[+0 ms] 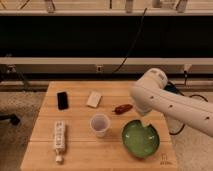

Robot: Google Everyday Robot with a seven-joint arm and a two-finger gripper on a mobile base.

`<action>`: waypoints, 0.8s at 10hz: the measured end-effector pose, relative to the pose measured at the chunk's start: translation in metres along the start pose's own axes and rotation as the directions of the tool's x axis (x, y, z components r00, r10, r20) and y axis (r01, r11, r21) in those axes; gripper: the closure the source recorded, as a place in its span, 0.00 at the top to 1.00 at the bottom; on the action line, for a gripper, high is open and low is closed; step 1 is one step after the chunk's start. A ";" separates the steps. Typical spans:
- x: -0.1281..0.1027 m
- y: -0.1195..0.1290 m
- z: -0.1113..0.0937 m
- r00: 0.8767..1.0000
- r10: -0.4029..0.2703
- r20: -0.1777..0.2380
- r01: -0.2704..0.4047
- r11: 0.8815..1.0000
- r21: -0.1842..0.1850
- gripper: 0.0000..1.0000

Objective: Pick up the ceramic cup

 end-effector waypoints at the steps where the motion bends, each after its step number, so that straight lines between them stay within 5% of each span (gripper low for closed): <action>1: -0.008 0.000 0.002 0.999 -0.036 0.001 0.036 0.999 0.003 0.80; 8: -0.042 -0.009 0.003 0.983 -0.182 0.010 0.181 0.983 0.013 0.80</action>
